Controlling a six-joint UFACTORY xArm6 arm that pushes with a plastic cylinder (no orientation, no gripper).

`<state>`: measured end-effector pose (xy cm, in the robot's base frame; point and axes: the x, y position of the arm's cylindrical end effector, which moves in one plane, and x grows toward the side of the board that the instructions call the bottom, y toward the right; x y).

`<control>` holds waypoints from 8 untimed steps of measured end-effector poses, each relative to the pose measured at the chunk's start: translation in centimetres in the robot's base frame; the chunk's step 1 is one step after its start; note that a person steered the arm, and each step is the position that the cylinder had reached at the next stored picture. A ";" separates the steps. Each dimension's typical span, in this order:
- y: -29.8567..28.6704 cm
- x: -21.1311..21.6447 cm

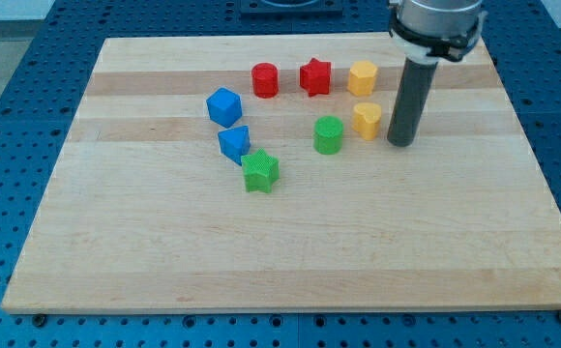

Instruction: Push the yellow heart closer to the green circle

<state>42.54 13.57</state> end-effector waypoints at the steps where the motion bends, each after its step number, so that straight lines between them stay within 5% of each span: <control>1: -0.4 1.5; 8: -3.7 -3.2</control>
